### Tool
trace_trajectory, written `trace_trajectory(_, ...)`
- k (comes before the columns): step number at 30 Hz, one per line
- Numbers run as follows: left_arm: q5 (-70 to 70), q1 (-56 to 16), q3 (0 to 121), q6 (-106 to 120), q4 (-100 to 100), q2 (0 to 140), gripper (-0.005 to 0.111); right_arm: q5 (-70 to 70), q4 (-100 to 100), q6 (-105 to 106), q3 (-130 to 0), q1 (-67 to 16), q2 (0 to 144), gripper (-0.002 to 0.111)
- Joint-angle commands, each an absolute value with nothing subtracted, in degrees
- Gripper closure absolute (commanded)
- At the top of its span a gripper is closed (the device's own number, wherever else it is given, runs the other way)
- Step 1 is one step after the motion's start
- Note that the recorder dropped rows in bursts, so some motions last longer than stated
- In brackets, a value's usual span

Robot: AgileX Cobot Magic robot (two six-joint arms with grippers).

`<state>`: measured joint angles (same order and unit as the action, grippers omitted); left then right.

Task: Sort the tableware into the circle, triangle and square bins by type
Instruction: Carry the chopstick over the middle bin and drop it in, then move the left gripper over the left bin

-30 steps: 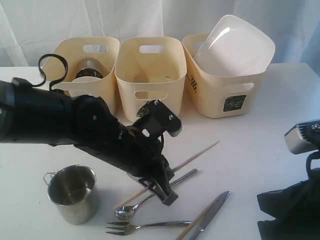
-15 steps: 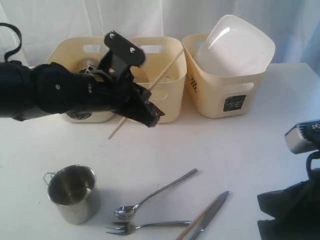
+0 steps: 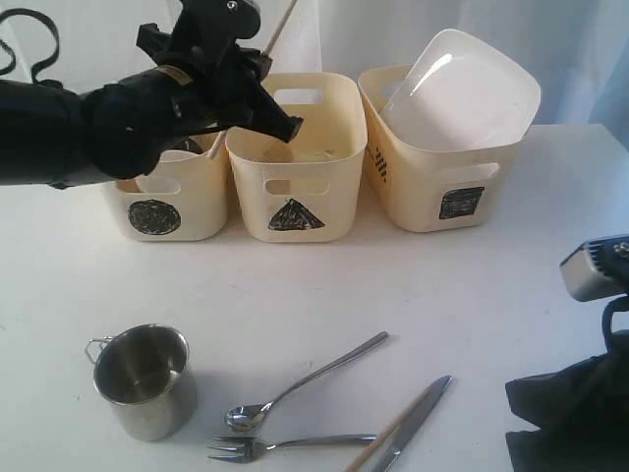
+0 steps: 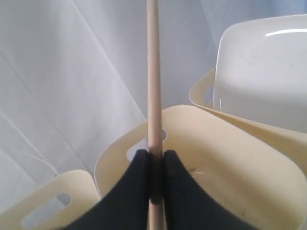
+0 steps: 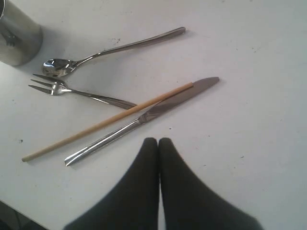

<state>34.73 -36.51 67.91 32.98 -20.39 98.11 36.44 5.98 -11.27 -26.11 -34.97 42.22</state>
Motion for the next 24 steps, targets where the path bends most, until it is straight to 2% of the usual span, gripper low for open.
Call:
trace_trajectory(1,37.2,-34.5,71.8,24.7,-10.5,103.4,0.107,35.7,5.5,-11.4,-25.7,-34.8,41.8,0.108)
trace_trajectory(12,42.1,-28.1,81.5,8.3,-6.8,110.6,0.107,36.1,5.4,-11.4,-25.7,-34.8,41.8,0.108)
trace_trajectory(24,41.6,-28.1,86.7,-3.3,-2.1,114.0,0.107,35.5,4.8,-11.4,-25.7,-34.8,41.8,0.108)
